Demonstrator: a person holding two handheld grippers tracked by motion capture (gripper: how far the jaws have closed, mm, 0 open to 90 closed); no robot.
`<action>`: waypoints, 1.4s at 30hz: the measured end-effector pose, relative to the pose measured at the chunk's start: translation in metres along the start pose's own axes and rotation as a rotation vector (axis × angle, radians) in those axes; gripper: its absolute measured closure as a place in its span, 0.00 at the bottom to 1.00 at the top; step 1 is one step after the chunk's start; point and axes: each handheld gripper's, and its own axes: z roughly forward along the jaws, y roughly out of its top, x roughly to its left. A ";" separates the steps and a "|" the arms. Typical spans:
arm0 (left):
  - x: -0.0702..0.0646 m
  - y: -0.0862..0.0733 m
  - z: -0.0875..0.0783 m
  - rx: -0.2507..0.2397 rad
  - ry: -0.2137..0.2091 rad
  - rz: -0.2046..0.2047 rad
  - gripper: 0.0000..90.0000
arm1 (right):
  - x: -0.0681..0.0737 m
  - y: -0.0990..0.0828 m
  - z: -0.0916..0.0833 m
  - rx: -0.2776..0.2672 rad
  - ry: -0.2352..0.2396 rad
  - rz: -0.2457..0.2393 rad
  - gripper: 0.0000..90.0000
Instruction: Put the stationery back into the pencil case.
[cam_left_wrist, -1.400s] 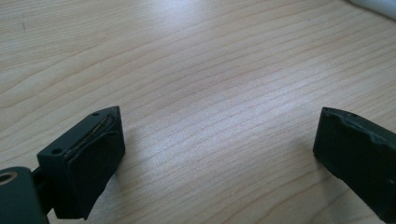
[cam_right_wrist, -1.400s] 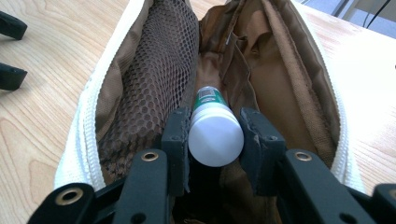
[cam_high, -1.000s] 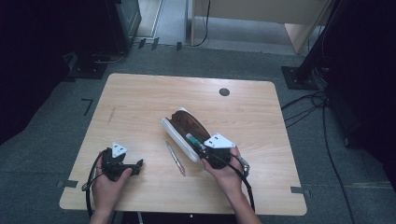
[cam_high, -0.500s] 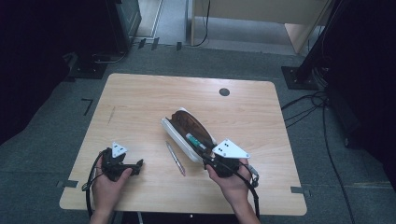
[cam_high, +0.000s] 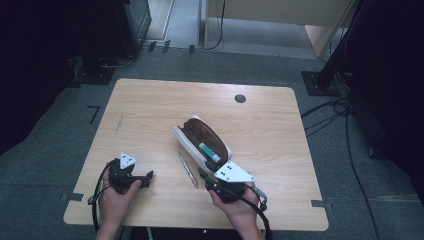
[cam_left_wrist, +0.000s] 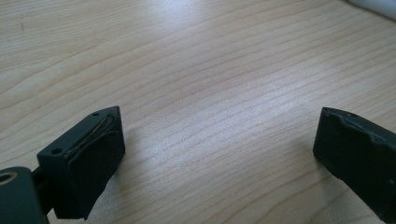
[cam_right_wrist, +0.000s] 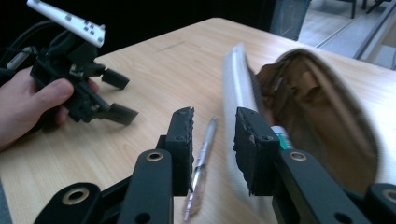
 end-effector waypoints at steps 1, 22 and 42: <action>0.000 0.000 0.000 0.000 -0.001 0.002 0.02 | 0.002 -0.001 0.003 0.004 0.004 -0.003 0.75; 0.000 0.000 0.000 0.000 -0.001 0.002 0.03 | 0.017 -0.043 0.056 0.180 0.014 0.007 0.78; 0.000 0.000 0.000 0.000 -0.002 0.004 0.02 | 0.018 -0.065 0.073 0.278 -0.060 0.002 0.82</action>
